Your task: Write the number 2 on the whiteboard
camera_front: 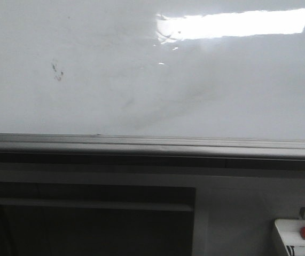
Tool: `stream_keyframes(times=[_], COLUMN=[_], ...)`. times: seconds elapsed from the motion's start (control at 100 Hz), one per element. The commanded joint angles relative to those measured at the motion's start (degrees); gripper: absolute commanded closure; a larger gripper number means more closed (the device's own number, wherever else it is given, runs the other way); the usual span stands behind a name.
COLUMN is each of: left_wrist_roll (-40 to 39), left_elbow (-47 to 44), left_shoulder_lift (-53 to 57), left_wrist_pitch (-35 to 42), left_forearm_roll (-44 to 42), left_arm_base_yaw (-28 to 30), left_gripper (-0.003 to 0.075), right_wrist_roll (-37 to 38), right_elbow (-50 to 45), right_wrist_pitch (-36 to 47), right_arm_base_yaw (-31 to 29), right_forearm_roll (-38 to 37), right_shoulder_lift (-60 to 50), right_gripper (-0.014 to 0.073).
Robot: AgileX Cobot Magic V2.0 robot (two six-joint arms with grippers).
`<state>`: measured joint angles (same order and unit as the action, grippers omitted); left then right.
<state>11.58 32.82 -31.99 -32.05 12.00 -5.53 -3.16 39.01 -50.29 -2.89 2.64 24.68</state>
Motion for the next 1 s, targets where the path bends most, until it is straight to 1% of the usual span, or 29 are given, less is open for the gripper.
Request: stream_keyframes(times=[0.0, 0.11, 0.21, 0.29, 0.47, 0.83, 0.99], left_wrist_roll=[-0.51, -0.51, -0.51, -0.4, 0.12, 0.12, 0.12], left_elbow=[2.02, 2.02, 2.88, 4.71, 9.29, 14.62, 16.34], left_shoulder_lift=[-2.72, -6.0, -9.56, -12.4, -19.75, -32.09, -35.1], left_wrist_pitch=[5.75, 7.84, 7.89, 7.34, 6.95, 8.51, 8.51], left_forearm_roll=[1.21, 1.21, 1.3, 1.3, 0.65, 0.12, 0.12], left_arm_base_yaw=[-0.45, -0.45, -0.45, -0.72, -3.88, -2.94, -3.04], left_gripper=[0.0248, 0.0274, 0.0287, 0.0288, 0.0288, 0.0288, 0.0288], right_wrist_roll=[-0.24, -0.24, -0.24, -0.24, -0.24, -0.24, -0.24], right_elbow=[1.95, 1.95, 1.95, 1.95, 1.95, 1.95, 1.95], right_wrist_pitch=[4.7, 4.93, 4.97, 5.06, 5.06, 5.06, 5.06], right_arm_base_yaw=[-0.37, -0.37, -0.37, -0.37, -0.37, -0.37, -0.37], right_forearm_roll=[0.38, 0.38, 0.38, 0.42, 0.51, 0.51, 0.51], right_shoulder_lift=[0.99, 0.99, 0.99, 0.99, 0.99, 0.99, 0.99], right_gripper=[0.0251, 0.0251, 0.0251, 0.0251, 0.0251, 0.0251, 0.0251])
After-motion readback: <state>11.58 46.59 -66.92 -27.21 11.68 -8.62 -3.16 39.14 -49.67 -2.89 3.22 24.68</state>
